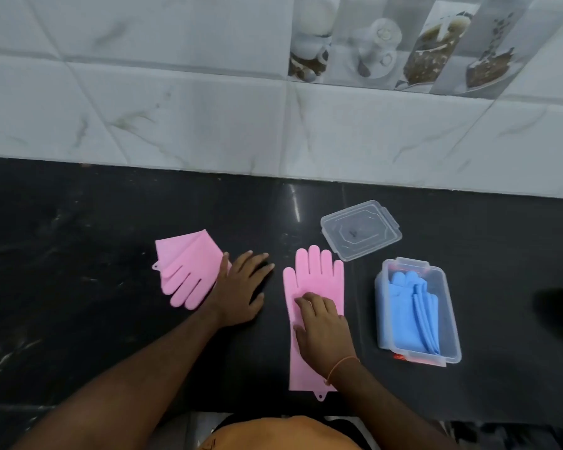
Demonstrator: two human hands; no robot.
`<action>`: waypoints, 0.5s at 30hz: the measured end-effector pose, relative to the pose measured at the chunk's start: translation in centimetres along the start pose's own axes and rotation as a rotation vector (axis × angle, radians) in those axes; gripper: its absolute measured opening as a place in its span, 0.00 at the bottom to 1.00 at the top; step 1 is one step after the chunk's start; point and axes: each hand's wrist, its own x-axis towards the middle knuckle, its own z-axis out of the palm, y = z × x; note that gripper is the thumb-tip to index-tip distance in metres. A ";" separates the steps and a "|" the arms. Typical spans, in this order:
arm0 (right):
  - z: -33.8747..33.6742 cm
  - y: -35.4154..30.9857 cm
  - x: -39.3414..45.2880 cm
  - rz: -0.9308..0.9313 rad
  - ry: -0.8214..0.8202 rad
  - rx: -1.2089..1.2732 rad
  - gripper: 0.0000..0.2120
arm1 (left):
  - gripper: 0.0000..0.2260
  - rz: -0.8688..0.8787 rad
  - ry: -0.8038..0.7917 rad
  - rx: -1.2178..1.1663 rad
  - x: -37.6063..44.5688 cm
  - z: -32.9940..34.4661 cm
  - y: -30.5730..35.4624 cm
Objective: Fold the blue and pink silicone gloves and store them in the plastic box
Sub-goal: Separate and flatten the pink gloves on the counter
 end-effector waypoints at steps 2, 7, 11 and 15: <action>0.3 -0.5 1.1 -0.032 -0.004 -0.001 0.24 | 0.39 0.008 -0.047 -0.017 -1.1 -1.3 -1.8; 0.3 -6.0 5.5 -0.169 -0.052 0.051 0.25 | 0.37 -0.196 -0.012 -0.045 -6.1 -3.8 -7.7; -0.1 -8.1 7.4 -0.176 -0.042 0.104 0.27 | 0.22 -0.197 0.027 -0.070 -5.9 -4.4 -8.1; -0.3 -10.0 8.9 -0.187 -0.064 0.172 0.29 | 0.11 -0.230 0.177 -0.052 -5.5 -4.8 -7.9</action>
